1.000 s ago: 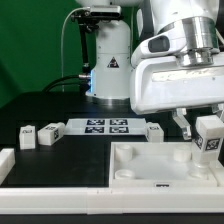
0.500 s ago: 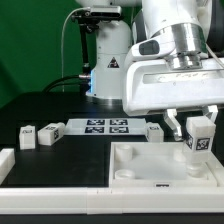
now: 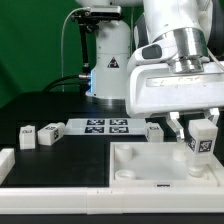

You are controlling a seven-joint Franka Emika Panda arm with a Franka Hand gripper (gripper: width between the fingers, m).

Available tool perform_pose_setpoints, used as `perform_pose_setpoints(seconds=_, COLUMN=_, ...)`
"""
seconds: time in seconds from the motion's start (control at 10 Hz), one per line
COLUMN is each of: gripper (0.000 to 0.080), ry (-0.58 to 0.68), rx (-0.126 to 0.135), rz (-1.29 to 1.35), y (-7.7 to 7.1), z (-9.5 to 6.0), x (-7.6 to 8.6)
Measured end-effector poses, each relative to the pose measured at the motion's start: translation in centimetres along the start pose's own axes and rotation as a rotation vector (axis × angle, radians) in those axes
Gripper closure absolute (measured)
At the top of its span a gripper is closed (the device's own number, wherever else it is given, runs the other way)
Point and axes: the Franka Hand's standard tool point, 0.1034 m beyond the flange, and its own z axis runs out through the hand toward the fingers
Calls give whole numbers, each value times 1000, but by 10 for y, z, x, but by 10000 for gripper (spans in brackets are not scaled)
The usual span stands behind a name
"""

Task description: Assemble one leg

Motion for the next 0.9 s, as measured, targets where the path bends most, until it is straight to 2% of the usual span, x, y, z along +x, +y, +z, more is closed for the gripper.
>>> perform_pose_setpoints(seconds=0.3, gripper=508, ry=-16, rx=5, rz=-4, y=-3, z=7, x=-5)
perform_pose_setpoints(seconds=0.4, gripper=508, ry=-11, rx=2, rz=-3, y=0, z=8, x=-5)
perform_pose_setpoints(seconds=0.9, gripper=508, ry=-1, rx=2, rz=-6, y=-3, z=8, x=-6)
